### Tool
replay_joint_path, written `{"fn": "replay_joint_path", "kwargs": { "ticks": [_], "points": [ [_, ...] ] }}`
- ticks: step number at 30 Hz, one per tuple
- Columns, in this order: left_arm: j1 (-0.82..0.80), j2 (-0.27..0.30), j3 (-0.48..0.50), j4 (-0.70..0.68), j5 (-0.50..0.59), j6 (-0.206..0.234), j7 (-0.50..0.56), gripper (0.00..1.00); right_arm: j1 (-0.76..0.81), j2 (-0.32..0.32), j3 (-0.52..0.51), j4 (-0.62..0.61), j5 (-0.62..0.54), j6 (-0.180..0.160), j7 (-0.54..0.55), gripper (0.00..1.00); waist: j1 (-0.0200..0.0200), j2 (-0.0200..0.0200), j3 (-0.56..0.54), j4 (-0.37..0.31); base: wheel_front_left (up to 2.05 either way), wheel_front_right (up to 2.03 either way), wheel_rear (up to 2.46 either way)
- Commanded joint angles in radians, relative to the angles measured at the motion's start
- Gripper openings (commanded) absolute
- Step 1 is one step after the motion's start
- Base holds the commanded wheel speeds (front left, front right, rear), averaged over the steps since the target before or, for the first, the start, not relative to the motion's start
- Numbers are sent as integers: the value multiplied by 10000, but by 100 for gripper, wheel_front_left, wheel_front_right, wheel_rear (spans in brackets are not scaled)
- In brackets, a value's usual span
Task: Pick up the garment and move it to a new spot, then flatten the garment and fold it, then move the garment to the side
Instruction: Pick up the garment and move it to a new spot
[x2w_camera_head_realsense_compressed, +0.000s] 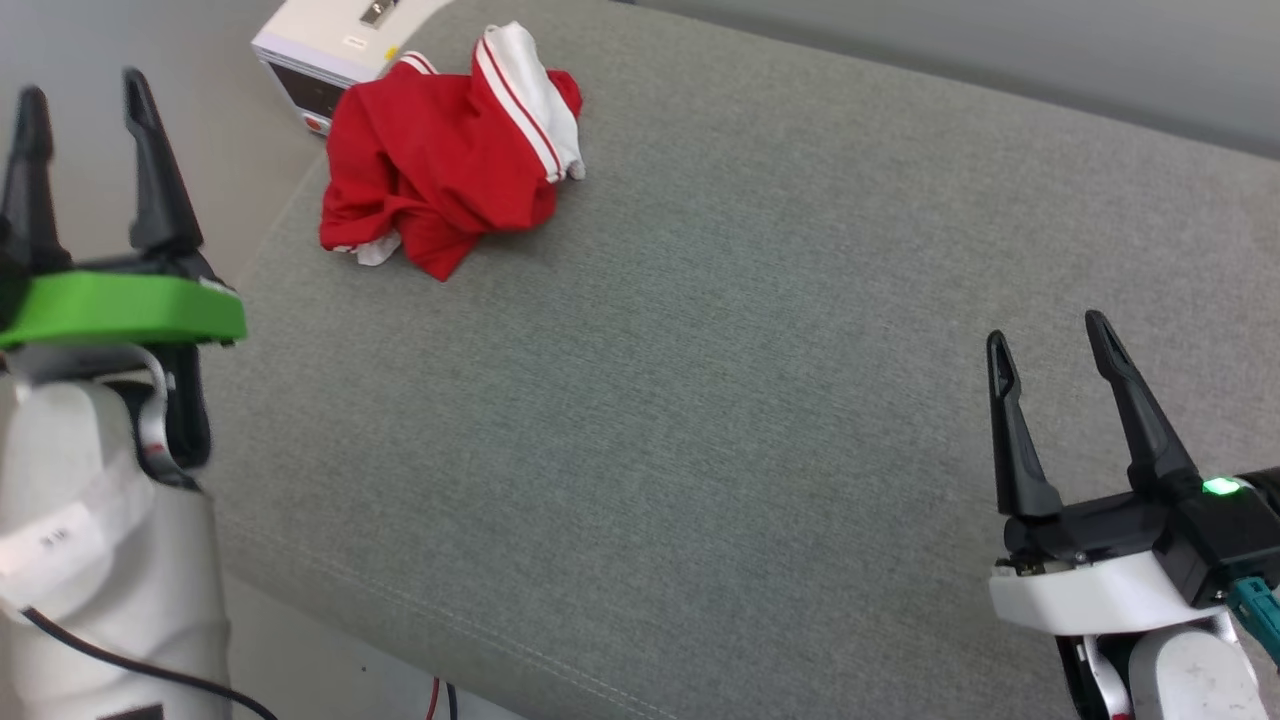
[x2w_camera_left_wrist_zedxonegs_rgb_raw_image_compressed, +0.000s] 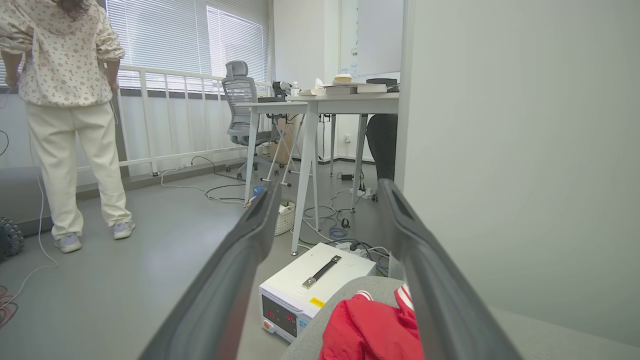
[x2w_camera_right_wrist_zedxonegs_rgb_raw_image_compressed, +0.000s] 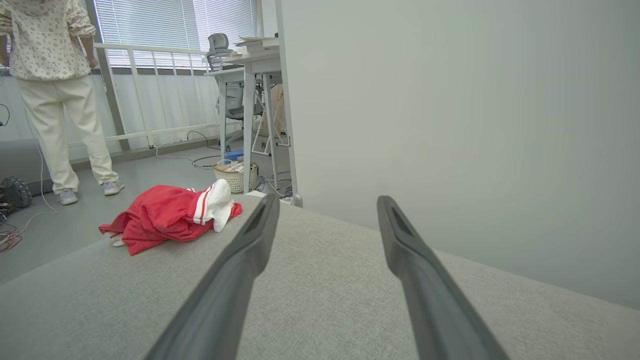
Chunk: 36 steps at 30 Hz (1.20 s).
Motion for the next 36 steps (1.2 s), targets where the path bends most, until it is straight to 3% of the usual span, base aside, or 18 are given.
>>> {"fn": "replay_joint_path", "kwargs": {
  "ticks": [1,9,14,21,27,36],
  "points": [
    [-490,219,-38,250,-206,-55,-57,100,-241,-96,3,-116,-104,-7,-47,100,-1,0,1203,-1005,0,0,0],
    [-2994,2081,-1559,2616,-2104,-70,123,100,-938,-412,63,-617,-225,-7,-47,100,-1,0,2494,-1672,0,0,0],
    [-4349,2973,-2699,4107,-3971,-71,2118,100,-1236,-565,108,-903,-296,-7,-47,100,-1,0,3106,-1946,0,0,0],
    [-5231,3946,-3958,5076,-6263,-72,5820,100,-1545,-695,151,-1151,-395,-7,-47,100,-1,0,3730,-2320,0,0,0],
    [-5339,4610,-4898,5319,-7420,-72,8448,100,-1660,-762,118,-1288,-480,-7,-47,100,-1,0,4137,-2544,0,0,0],
    [-5190,4738,-6182,5773,-7612,-72,9431,100,-1854,-827,116,-1361,-523,-7,-47,100,-1,0,4536,-2634,0,0,0]
  ]
}}
